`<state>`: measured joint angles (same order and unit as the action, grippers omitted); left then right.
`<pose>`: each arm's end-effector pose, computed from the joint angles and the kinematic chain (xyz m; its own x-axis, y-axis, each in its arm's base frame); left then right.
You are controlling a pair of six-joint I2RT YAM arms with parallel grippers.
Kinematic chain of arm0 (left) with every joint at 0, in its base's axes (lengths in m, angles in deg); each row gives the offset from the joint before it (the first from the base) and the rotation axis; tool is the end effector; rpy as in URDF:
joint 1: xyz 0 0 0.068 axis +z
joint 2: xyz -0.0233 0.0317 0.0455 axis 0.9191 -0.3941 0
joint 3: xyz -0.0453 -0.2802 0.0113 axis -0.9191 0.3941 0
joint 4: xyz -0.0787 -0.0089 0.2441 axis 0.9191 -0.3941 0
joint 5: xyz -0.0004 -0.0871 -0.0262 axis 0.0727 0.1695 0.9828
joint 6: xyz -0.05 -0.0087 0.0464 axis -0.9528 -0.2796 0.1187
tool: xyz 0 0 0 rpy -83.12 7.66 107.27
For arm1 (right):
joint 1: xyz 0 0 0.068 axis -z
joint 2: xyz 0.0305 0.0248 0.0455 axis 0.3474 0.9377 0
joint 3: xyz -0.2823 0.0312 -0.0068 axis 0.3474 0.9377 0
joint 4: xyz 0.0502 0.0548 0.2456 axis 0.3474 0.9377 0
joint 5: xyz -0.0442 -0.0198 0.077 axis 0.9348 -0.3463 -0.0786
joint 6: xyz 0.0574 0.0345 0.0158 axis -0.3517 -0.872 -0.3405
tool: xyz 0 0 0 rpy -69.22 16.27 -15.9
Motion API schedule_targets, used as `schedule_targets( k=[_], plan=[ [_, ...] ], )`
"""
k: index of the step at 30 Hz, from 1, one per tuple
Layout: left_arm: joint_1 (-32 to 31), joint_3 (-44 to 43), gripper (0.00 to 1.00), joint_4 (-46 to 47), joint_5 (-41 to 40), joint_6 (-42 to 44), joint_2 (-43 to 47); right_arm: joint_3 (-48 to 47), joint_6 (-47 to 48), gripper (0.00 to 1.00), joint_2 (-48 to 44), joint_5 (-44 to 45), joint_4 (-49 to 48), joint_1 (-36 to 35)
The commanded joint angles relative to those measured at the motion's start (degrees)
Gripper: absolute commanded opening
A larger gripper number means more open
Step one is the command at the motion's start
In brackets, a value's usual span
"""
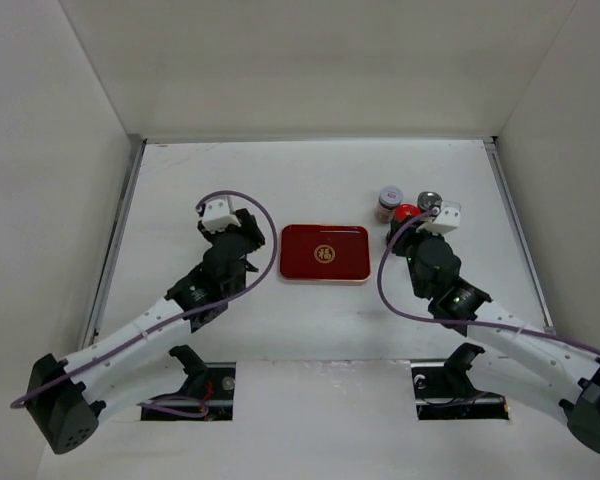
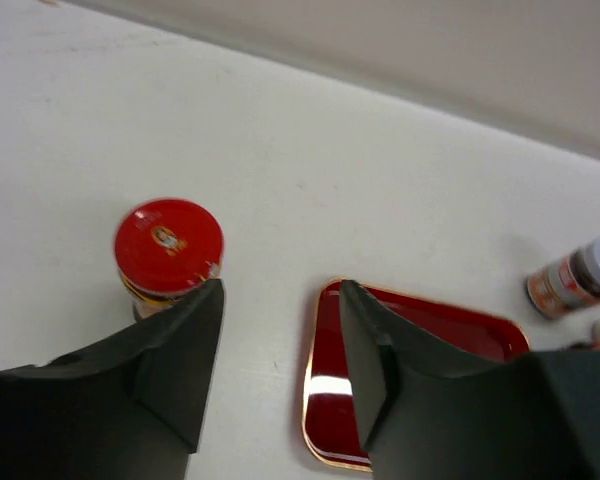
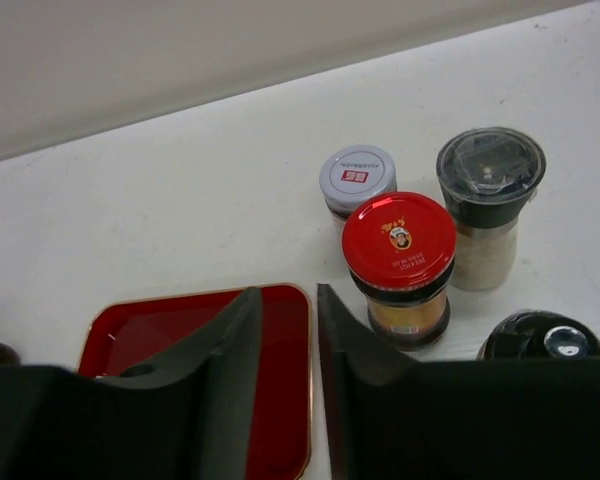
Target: Organize the condiment bottles
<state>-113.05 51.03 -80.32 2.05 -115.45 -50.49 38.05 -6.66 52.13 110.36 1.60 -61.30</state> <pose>0.1744 -0.1226 0.2988 -0.1272 -0.2910 -0.9482 -0.0800 0.9559 -0.2826 0.1798 0.1083 0.2853 -0.0828 0.2602 -0.9620 0.0140 0.9655 0.2599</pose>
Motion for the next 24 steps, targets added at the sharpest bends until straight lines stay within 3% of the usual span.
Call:
schedule_targets(
  k=[1,4,7,14,24],
  plan=[
    [4.6,0.7,0.5,1.7,-1.0,1.0,2.0,-0.3,0.7,0.47,0.3,-0.7,-3.6,-0.5],
    [8.4,-1.3,0.74,-2.1,2.1,0.2,-0.7,0.1,0.4,0.75,0.7,-1.2,-4.6,-0.5],
    [10.9,-2.8,0.87,-3.5,5.4,0.0,-4.6,-0.2,0.8,0.87,1.1,-1.1,-4.7,-1.1],
    [15.3,-5.1,0.9,-2.8,5.9,-1.2,-13.5,-0.3,1.2,0.94,3.3,-1.3,-6.3,-2.0],
    [17.8,-6.8,0.87,1.0,5.1,-1.1,-21.0,-1.0,1.8,0.95,7.0,-1.4,-7.7,-3.3]
  ],
)
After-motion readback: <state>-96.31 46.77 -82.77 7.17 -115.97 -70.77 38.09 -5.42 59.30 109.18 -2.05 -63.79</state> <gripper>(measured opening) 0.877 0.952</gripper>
